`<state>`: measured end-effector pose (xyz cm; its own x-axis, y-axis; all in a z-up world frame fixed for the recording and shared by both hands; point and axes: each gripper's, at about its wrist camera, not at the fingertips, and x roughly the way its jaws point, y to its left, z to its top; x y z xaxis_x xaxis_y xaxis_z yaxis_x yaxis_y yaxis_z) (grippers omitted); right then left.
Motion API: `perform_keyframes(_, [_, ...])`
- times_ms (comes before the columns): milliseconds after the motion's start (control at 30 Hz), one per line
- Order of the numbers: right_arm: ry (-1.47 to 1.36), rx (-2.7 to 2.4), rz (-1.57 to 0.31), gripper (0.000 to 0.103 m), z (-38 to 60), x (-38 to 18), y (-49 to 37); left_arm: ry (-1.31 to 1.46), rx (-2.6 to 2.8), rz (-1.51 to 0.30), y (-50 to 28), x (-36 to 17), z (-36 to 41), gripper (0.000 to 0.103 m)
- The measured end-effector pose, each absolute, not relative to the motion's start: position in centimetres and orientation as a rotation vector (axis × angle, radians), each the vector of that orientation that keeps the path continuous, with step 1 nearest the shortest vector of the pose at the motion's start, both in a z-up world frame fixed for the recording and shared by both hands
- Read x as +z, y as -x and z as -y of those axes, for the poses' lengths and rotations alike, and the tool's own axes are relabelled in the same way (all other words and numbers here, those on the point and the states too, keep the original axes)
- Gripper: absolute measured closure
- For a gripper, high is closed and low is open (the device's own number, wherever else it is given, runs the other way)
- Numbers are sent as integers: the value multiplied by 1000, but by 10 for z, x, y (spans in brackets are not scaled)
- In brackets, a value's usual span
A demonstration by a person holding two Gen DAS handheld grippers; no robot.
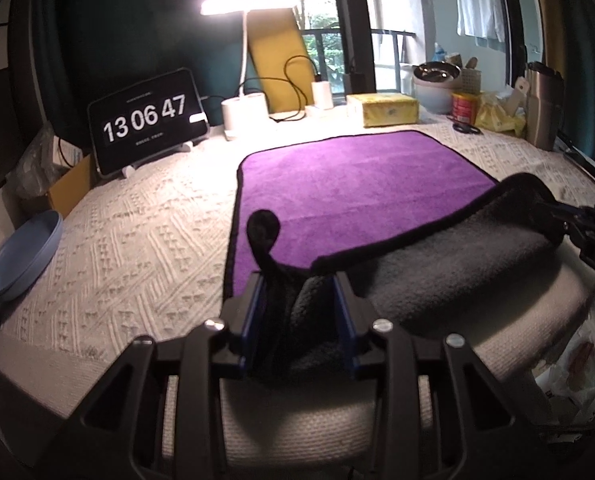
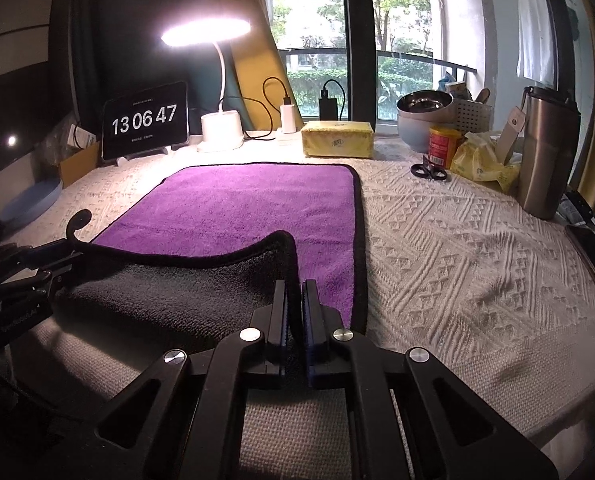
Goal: Fold towel
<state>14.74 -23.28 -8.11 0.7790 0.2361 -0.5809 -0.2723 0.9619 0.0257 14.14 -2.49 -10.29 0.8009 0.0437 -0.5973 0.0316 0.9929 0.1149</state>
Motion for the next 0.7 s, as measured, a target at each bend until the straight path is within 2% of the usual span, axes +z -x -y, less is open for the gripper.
perform_keyframes(100, [52, 271, -616, 95, 235, -80, -146, -114, -5, -655, -141, -105, 25, 70])
perform_keyframes(167, [50, 267, -611, 95, 236, -78, -145, -115, -14, -656, -142, -104, 25, 84])
perform_keyframes(267, [47, 263, -601, 95, 237, -74, -147, -95, -27, -665, -145, -101, 22, 90])
perform_keyframes(700, [50, 250, -527, 96, 237, -42, -167, -37, -59, -618, -165, -66, 14, 94])
